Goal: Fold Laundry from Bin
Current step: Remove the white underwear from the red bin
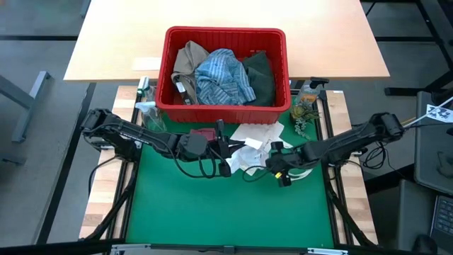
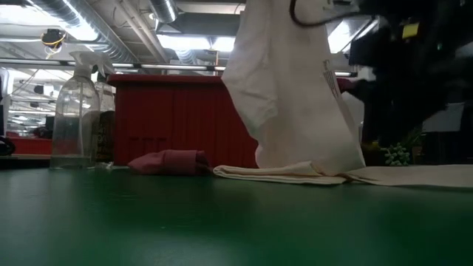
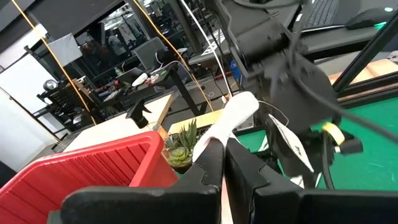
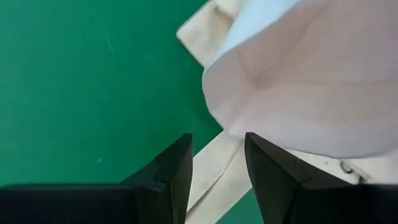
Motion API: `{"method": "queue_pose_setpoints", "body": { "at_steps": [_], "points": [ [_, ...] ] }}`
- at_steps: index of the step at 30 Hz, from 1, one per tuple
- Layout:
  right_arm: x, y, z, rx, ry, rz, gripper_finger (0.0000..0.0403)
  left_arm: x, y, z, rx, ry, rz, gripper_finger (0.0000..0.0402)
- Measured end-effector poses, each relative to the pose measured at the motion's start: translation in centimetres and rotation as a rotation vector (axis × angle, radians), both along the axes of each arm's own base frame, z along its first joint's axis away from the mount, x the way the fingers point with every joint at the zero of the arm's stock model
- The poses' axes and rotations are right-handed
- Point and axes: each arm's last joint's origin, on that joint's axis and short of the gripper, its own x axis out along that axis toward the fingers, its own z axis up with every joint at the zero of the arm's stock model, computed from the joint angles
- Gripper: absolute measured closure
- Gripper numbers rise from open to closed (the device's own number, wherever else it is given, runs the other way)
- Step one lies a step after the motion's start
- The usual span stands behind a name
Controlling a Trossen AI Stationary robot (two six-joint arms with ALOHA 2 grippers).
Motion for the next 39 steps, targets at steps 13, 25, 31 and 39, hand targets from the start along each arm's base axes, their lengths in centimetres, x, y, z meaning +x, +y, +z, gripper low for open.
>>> {"method": "queue_pose_setpoints", "body": {
  "at_steps": [13,25,31,39],
  "points": [
    [2.0,0.1,-2.7,-0.108,0.003,-0.015,0.0256,0.0,0.0,0.0,0.0,-0.001,0.0,0.0401],
    [2.1,0.1,-3.4,-0.127,0.032,-0.021,0.0315,0.0,0.0,0.0,-0.001,-0.003,0.0,0.0401],
    [2.1,0.1,-3.5,-0.119,0.042,-0.021,0.0392,-0.1,-0.4,0.1,0.007,-0.008,0.037,0.0401],
    [4.2,1.6,-0.7,0.103,-0.02,0.055,0.0397,-2.0,-2.6,1.5,-0.034,-0.065,0.13,0.0401]
  ]
}}
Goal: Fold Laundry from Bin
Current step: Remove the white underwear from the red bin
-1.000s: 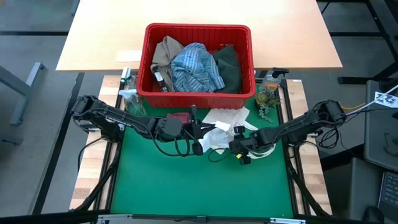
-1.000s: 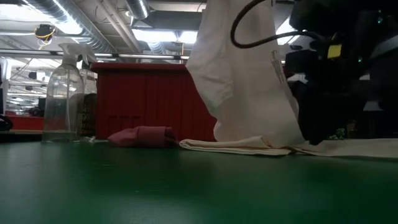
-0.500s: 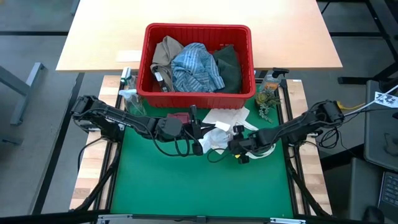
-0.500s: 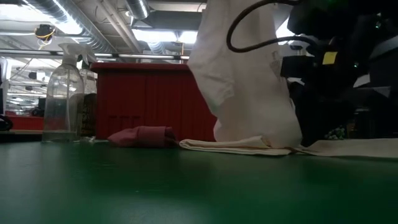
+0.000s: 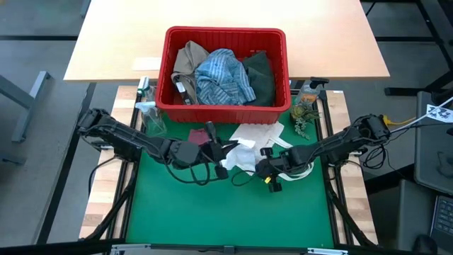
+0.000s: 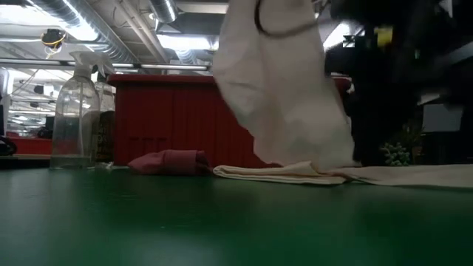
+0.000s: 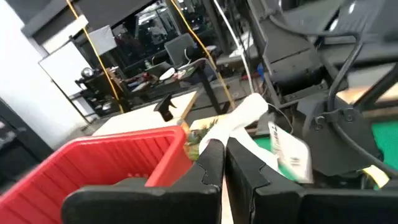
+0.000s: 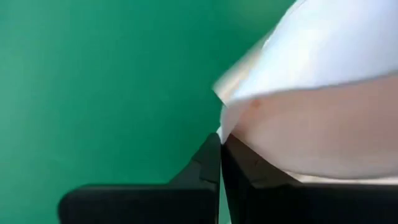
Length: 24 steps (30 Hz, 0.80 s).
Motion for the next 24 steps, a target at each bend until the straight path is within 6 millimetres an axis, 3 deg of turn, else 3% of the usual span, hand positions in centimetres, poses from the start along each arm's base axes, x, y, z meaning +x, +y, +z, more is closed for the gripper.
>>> {"method": "queue_pose_setpoints", "body": {
  "at_steps": [6,14,24],
  "points": [
    [1.4,2.9,3.9,0.056,-0.068,0.146,0.04,-2.1,-1.9,1.0,-0.144,-0.04,-0.037,0.0402],
    [1.3,7.5,8.0,0.118,-0.149,0.277,0.0399,-4.2,-5.6,0.4,-0.333,-0.007,-0.154,0.0401],
    [-1.3,13.0,9.4,0.275,-0.126,0.311,0.0401,-6.8,-10.3,-0.2,-0.676,-0.02,-0.257,0.0401]
  ]
}}
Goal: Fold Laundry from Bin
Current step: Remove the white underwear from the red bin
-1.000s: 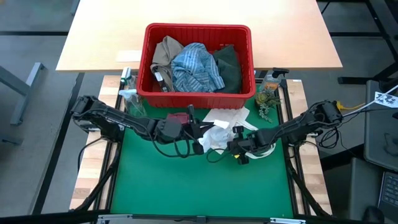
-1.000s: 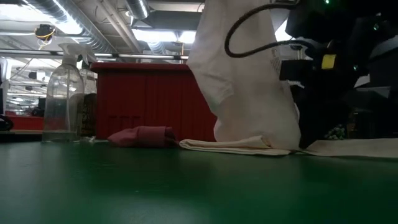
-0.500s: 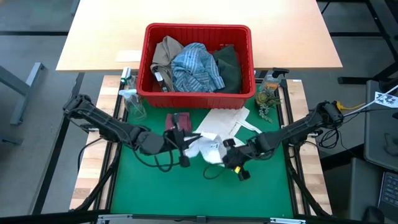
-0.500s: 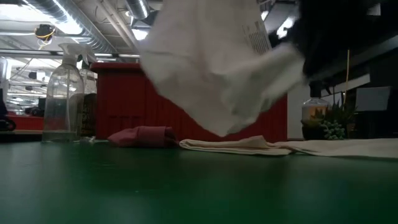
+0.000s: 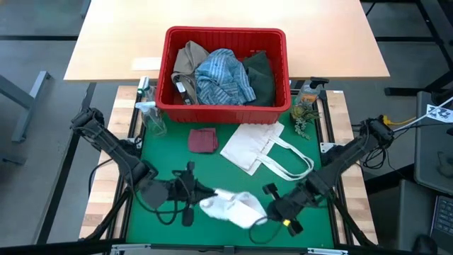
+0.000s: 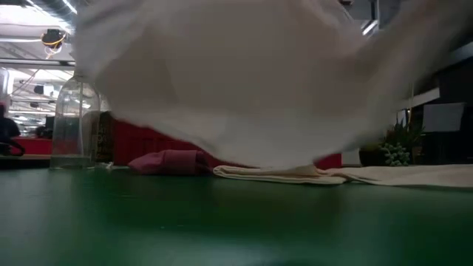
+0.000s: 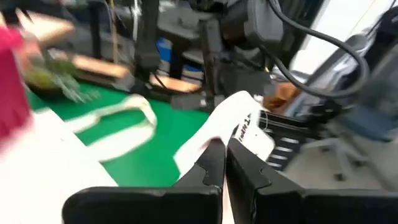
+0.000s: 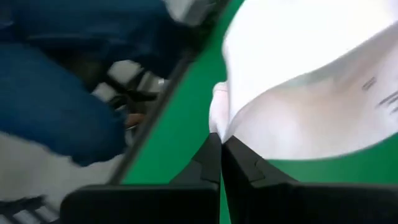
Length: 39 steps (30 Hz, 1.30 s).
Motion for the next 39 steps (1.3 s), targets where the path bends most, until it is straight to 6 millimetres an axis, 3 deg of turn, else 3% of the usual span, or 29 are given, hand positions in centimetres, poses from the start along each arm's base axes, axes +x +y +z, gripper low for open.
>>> {"method": "queue_pose_setpoints", "body": {
  "at_steps": [8,12,20,28,39],
  "points": [
    [-2.1,3.5,-1.2,0.039,0.09,0.093,0.0401,1.3,-1.3,-2.8,-0.188,0.053,0.091,0.0401],
    [-2.3,4.4,-2.3,0.015,0.117,0.112,0.0401,2.7,-1.1,-4.5,-0.24,0.082,0.147,0.0401],
    [-2.2,3.7,-4.0,-0.112,0.197,0.063,0.0399,5.4,0.0,-7.7,-0.25,0.161,0.202,0.0401],
    [-3.1,2.3,-6.5,-0.289,0.386,-0.071,0.0398,7.2,3.0,-10.0,-0.188,0.273,0.291,0.0401],
    [-4.0,1.7,-8.5,-0.307,0.508,-0.161,0.0398,9.4,5.7,-14.1,-0.126,0.393,0.39,0.0391]
  ]
}}
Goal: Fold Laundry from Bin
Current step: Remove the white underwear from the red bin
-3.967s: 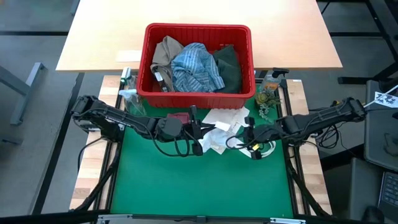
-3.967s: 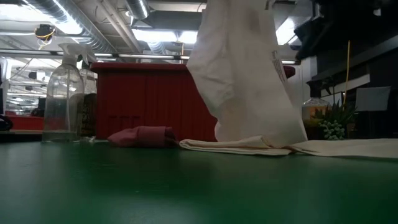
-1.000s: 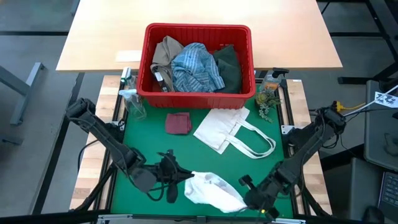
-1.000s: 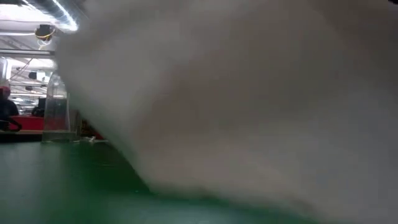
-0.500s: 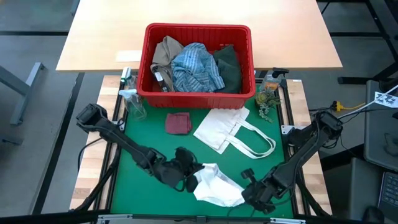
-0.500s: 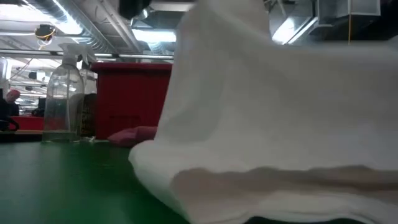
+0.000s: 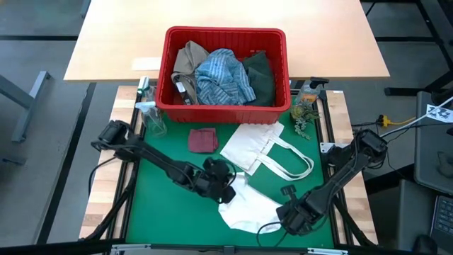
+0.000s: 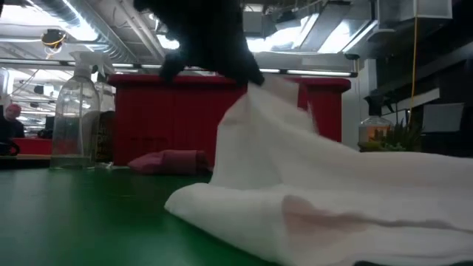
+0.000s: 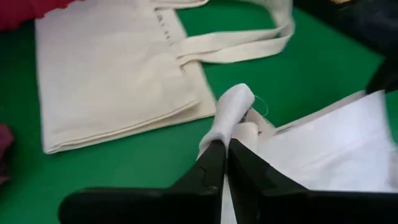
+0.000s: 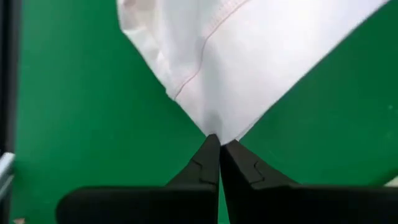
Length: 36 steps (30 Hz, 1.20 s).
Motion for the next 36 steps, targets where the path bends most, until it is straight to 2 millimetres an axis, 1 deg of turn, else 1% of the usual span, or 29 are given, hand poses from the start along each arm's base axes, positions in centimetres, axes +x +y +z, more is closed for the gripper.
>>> {"method": "queue_pose_setpoints", "body": {
  "at_steps": [2,5,8,11,15,20,22,26,31,36],
  "points": [
    [-0.1,-0.1,-0.1,-0.003,0.003,-0.001,0.0398,0.3,0.4,-0.7,0.006,0.023,0.011,0.0383],
    [-0.1,-0.1,-0.2,-0.004,0.009,-0.016,0.0398,0.5,1.0,-1.2,0.015,0.046,0.019,0.0373],
    [-0.1,-0.1,-0.2,-0.003,0.011,-0.034,0.0398,0.6,1.4,-1.3,0.05,0.072,0.001,0.0369],
    [-0.2,-0.2,-0.2,-0.006,0.017,-0.054,0.0398,0.8,1.7,-1.1,0.114,0.067,-0.005,0.0376],
    [-0.2,-0.2,0.0,-0.028,0.022,-0.109,0.0398,1.0,1.3,-0.7,0.216,0.048,-0.059,0.0396],
    [-0.1,-0.5,1.1,-0.12,-0.005,-0.176,0.0398,1.1,0.1,-0.2,0.275,0.015,-0.139,0.0395],
    [-0.3,-0.7,1.1,-0.158,-0.009,-0.188,0.0398,0.8,0.1,-0.5,0.276,0.052,-0.145,0.0395],
    [-0.6,-1.0,0.3,-0.162,0.021,-0.205,0.0398,0.1,0.6,-1.6,0.251,0.119,-0.099,0.0394],
    [-0.9,-0.9,0.1,-0.108,0.09,-0.202,0.0398,0.2,1.5,-1.7,0.242,0.135,-0.063,0.0378],
    [-0.9,-0.9,0.1,-0.097,0.093,-0.202,0.0398,0.6,3.1,-1.7,0.227,0.136,-0.01,0.0343]
  ]
}}
